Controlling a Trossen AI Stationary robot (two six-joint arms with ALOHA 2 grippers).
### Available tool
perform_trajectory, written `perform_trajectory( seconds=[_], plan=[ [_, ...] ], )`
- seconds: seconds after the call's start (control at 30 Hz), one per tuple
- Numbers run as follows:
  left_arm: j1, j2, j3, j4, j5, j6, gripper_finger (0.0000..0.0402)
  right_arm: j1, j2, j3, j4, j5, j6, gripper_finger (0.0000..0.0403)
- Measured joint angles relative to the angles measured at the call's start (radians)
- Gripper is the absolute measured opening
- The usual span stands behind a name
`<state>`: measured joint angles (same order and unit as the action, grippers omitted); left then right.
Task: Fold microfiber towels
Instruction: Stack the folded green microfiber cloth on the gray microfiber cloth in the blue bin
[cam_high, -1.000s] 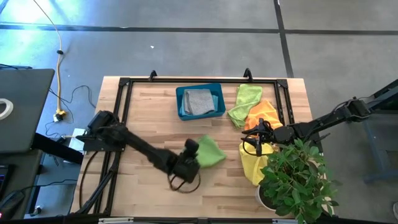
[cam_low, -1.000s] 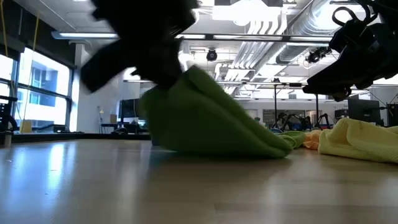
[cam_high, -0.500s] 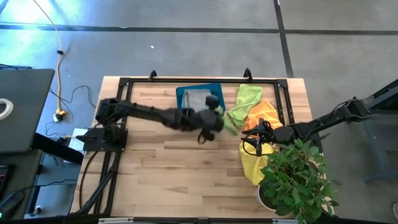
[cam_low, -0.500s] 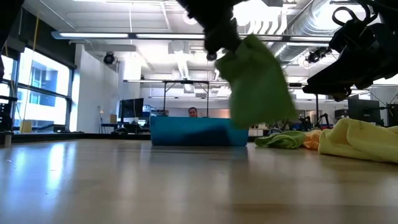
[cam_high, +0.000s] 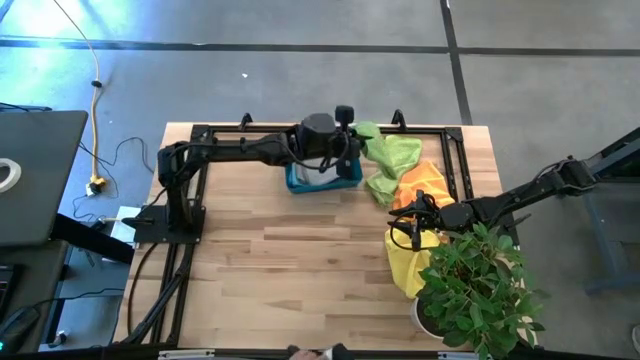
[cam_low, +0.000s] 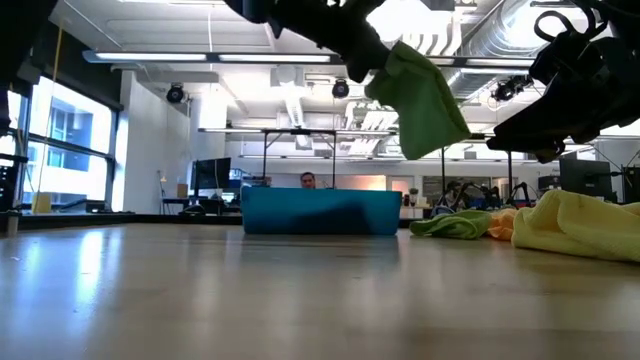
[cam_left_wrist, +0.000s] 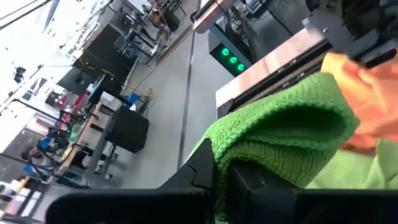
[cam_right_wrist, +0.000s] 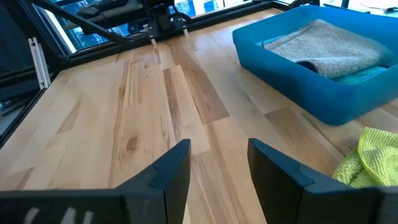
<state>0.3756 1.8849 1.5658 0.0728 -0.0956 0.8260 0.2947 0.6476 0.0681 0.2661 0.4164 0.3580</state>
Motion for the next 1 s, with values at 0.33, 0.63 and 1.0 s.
perform_trajectory(
  seconds=[0.33,0.63,1.0],
  plan=[
    [0.072,0.138,0.0,0.013,0.004,0.105,0.0005,0.0,0.0,0.0,-0.007,0.0,0.0,0.0151],
    [0.068,0.187,0.0,0.235,-0.023,0.267,0.0005,0.0,0.0,0.0,-0.011,0.0,0.0,0.0151],
    [0.114,0.174,0.029,-0.301,-0.074,0.261,0.0005,0.0,0.0,0.0,-0.022,0.0,0.0,0.0151]
  ],
)
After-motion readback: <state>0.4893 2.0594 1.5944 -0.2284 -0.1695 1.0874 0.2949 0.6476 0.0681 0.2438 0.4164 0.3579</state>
